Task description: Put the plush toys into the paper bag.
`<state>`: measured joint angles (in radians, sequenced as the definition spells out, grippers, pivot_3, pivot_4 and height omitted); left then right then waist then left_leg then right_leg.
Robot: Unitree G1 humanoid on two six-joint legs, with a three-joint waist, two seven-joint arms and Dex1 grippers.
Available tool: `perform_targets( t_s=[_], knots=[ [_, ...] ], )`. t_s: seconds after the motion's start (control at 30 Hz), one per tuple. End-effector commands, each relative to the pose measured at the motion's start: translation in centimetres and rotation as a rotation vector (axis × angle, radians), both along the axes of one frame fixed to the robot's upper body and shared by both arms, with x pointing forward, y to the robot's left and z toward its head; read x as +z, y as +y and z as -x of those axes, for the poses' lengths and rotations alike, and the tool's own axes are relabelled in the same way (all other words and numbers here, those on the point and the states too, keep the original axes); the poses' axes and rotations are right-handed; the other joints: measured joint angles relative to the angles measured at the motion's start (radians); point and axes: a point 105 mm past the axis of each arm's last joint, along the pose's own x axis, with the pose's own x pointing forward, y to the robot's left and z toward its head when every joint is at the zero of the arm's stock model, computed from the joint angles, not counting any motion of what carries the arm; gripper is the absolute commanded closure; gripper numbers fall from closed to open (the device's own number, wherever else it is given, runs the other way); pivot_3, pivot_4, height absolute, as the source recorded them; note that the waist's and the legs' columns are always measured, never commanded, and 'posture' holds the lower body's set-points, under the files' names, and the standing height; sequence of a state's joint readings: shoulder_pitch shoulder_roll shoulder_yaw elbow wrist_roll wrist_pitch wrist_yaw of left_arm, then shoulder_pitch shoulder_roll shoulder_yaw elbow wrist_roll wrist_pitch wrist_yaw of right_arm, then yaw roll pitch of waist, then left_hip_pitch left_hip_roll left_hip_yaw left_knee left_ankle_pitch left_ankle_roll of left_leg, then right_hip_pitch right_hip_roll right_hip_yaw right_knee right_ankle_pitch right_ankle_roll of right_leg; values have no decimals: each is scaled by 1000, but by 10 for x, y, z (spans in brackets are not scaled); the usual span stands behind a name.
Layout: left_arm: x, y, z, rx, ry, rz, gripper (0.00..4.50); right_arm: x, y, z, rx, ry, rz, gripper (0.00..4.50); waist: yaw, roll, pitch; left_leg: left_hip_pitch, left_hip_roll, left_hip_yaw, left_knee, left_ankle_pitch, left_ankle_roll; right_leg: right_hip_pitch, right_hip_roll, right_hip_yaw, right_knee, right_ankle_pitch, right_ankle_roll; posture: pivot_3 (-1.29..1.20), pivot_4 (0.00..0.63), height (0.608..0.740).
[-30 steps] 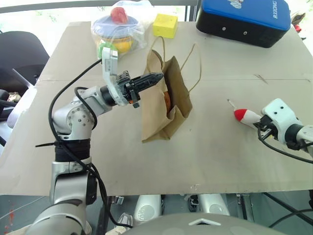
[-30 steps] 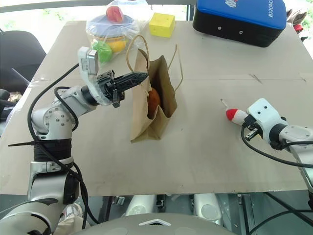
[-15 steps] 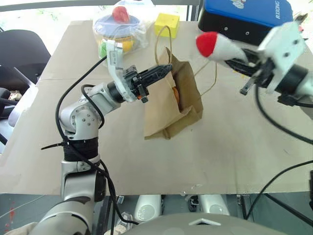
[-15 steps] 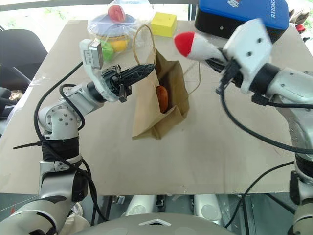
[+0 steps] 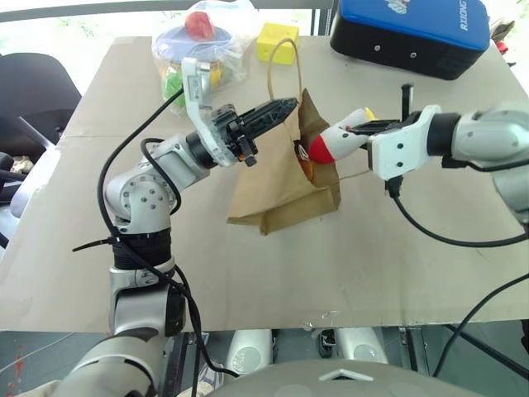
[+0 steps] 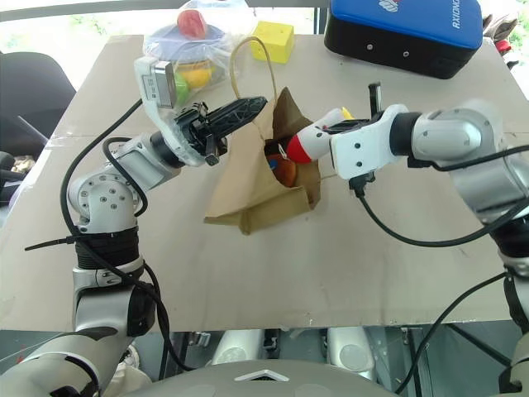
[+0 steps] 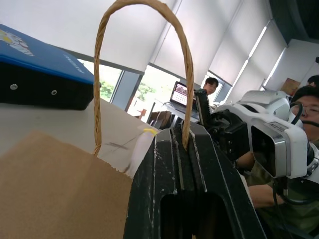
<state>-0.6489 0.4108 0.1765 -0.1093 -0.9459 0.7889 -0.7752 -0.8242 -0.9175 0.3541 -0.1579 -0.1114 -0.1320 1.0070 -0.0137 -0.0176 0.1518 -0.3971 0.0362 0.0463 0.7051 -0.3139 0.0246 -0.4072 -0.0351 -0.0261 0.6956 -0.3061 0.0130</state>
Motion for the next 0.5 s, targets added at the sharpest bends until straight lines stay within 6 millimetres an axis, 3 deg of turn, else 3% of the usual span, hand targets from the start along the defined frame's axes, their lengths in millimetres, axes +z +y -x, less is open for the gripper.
perform_targets(
  t_s=[0.03, 0.23, 0.37, 0.43, 0.47, 0.5],
  knots=[
    [9, 0, 9, -11, -48, 17, 4500, -1, 21, 2, 123, -16, 35, 4459, -1, 0, 0, 0, 0, 0, 0, 0, 0, 0, 0, 0, 0, 0, 0, 0, 150, 729],
    [1, -6, 13, -30, -40, -5, 4500, -28, 55, -12, 229, 83, 89, 4459, -7, 0, 0, 1, 1, 0, 0, 0, 0, 0, 0, -1, 1, 0, 0, 0, 150, 729],
    [-3, 0, 13, -4, -32, -16, 4500, -19, 66, -7, 293, 57, 31, 3027, 1, 0, 0, -1, 0, 0, 0, 0, 0, 0, -1, -2, 0, 0, 0, 0, 150, 729],
    [-4, 4, 12, 14, -26, -19, 4500, -19, 61, -6, 297, 39, 30, 1882, 0, 0, 0, -1, 0, 0, 0, 0, 0, 0, -2, -2, 0, 0, 0, 0, 150, 729],
    [-5, 6, 12, 20, -25, -21, 4500, -19, 57, -5, 291, 50, 28, 1608, 0, 0, 0, -1, 0, 0, 0, 0, 0, 0, -2, -2, 0, 0, 0, 0, 150, 729],
    [-7, 7, 12, 26, -24, -26, 4500, -17, 53, -4, 278, 73, -2, 1608, 0, 0, 0, -1, 0, -1, 0, 0, 0, 0, -2, -2, 0, 0, 0, 0, 150, 729]
  ],
)
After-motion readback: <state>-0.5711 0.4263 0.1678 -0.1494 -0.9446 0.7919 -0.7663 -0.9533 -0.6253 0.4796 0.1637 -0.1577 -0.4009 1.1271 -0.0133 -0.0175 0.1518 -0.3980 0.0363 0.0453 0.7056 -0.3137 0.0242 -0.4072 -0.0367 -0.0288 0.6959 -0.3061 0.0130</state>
